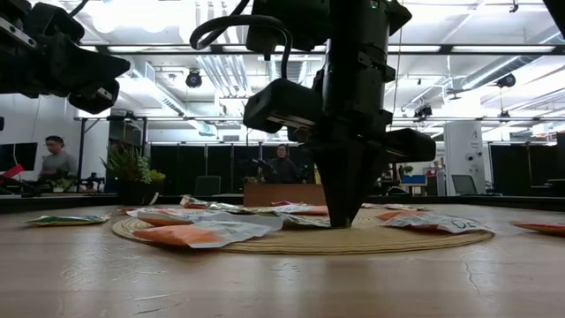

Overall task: Pick & Place Tea
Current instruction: Put the bottom yellow tea bag into the right section of the wooden organizer

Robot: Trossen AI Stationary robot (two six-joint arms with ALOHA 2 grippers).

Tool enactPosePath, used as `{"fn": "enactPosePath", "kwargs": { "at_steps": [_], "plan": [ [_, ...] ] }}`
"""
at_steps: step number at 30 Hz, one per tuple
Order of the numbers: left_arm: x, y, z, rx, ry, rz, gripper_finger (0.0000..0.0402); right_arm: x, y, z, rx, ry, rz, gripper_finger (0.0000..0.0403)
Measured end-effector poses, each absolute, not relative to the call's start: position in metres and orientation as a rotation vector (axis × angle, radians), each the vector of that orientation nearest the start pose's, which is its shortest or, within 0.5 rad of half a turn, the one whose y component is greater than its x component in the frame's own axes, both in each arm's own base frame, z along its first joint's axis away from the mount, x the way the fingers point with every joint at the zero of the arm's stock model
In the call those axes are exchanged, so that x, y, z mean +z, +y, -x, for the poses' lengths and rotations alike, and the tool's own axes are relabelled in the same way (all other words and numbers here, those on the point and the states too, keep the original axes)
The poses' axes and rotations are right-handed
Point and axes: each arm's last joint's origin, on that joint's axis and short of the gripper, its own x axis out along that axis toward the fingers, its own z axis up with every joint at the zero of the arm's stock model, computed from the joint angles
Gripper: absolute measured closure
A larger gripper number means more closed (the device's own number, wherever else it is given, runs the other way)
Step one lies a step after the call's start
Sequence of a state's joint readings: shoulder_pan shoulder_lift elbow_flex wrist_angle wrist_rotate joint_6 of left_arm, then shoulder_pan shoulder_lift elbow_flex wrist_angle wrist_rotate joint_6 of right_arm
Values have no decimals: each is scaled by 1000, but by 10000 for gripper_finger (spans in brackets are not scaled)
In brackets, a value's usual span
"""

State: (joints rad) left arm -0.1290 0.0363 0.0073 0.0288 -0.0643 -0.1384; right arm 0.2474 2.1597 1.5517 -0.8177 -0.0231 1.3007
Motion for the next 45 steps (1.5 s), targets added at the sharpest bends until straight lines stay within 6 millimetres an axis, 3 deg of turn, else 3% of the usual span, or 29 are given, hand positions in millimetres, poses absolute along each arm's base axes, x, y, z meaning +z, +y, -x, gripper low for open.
{"fn": "enactPosePath", "kwargs": {
  "at_steps": [11,33,45],
  "plan": [
    [166,-11,-99,-65,5,138,402,146,102,-405,-694,1281,-848,395],
    [166,-11,-99,-65,4,138,402,193,96,-397,-619,1178,-701,395],
    [166,-11,-99,-65,4,138,402,218,76,-393,-554,1137,-566,395]
  ]
}}
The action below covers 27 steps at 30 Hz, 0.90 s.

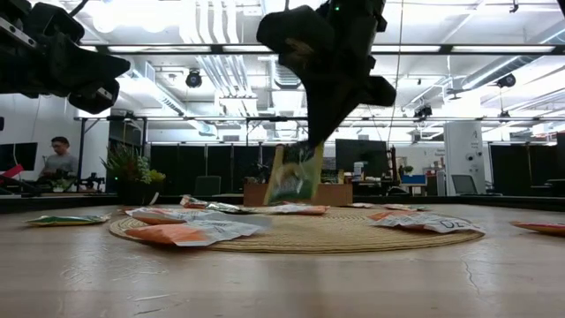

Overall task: Pick & Place Tea
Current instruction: Put the bottom yellow tea bag into the right section of the wooden organizer

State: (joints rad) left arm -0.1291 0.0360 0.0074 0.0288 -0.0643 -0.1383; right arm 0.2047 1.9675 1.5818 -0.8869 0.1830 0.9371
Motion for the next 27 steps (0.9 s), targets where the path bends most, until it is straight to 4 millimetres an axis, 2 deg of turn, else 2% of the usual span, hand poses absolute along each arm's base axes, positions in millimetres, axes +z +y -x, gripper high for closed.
{"fn": "enactPosePath", "kwargs": {
  "at_steps": [8,27],
  "plan": [
    [166,-11,-99,-64,5,139,402,239,56,-384,-535,1132,-455,395],
    [166,-11,-99,-64,4,139,402,283,-10,-361,-442,1140,23,395]
  ]
}}
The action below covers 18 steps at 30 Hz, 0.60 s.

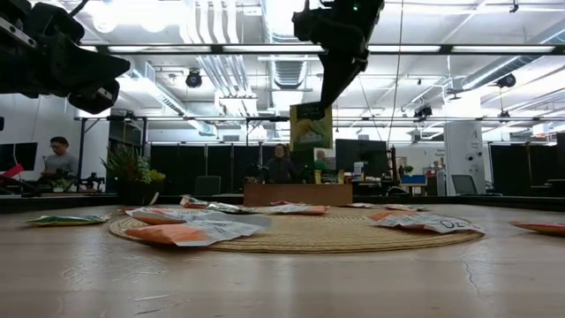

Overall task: Pick & Place Tea
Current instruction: Put the bottom yellow tea bag into the right section of the wooden organizer

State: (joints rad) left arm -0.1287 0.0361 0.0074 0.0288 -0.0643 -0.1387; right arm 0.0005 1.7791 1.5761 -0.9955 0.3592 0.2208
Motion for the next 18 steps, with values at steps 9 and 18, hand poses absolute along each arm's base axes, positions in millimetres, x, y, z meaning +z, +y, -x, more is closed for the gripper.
{"fn": "enactPosePath", "kwargs": {
  "at_steps": [9,18],
  "plan": [
    [166,-11,-99,-64,5,138,402,291,-51,-352,-411,1178,195,395],
    [166,-11,-99,-64,4,138,402,287,-103,-345,-431,1191,296,395]
  ]
}}
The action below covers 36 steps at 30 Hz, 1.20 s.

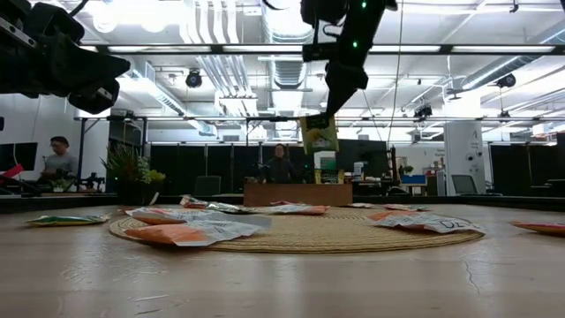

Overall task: Pick & Place Tea
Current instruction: Put the bottom yellow tea bag into the right section of the wooden organizer

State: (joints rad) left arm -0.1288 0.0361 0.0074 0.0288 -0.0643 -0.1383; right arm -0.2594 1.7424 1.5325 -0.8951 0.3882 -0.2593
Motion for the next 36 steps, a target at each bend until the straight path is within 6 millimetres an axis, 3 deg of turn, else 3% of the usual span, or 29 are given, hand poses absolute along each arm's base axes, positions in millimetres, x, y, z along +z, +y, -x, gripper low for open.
{"fn": "enactPosePath", "kwargs": {
  "at_steps": [7,15,25,36],
  "plan": [
    [166,-11,-99,-64,5,138,402,286,-146,-334,-446,1174,295,395],
    [166,-11,-99,-64,4,138,402,275,-180,-322,-456,1168,324,395],
    [166,-11,-99,-65,5,138,402,261,-210,-308,-464,1120,301,395],
    [166,-11,-99,-64,5,138,402,245,-225,-296,-438,1097,287,395]
  ]
}}
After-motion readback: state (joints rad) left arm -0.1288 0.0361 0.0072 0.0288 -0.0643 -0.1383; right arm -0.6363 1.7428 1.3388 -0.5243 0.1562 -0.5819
